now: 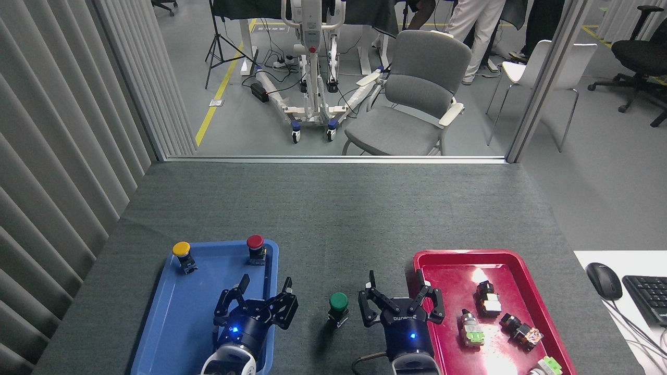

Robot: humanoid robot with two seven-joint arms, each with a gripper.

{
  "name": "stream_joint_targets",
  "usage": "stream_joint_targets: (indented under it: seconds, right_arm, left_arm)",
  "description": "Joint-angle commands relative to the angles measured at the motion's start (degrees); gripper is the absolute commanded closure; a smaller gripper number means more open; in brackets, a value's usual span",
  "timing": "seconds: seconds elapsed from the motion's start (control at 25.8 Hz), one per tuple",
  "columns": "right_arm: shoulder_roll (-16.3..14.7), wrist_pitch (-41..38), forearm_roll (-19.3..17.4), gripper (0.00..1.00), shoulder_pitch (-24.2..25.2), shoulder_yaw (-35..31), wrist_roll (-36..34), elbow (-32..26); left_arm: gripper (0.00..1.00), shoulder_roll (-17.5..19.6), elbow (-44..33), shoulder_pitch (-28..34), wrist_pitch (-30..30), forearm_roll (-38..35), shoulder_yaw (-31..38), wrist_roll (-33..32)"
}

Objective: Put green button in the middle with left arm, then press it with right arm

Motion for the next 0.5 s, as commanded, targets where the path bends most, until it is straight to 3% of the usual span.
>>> stream_joint_targets:
  seconds: [0.0, 0.46]
  right_arm:
    - [-0.1, 0.1, -0.1, 0.01, 0.0, 0.0, -0.1, 0.0]
    - [-0.2, -0.1, -0.2, 0.01, -0.1, 0.0, -0.1, 0.0]
  left_arm:
    - [0.01, -0.1, 0.2, 0.0, 0.0, 0.1, 0.0, -0.2]
    - [0.00, 0.7, -3.6, 0.3, -0.1, 0.4, 0.6, 0.7]
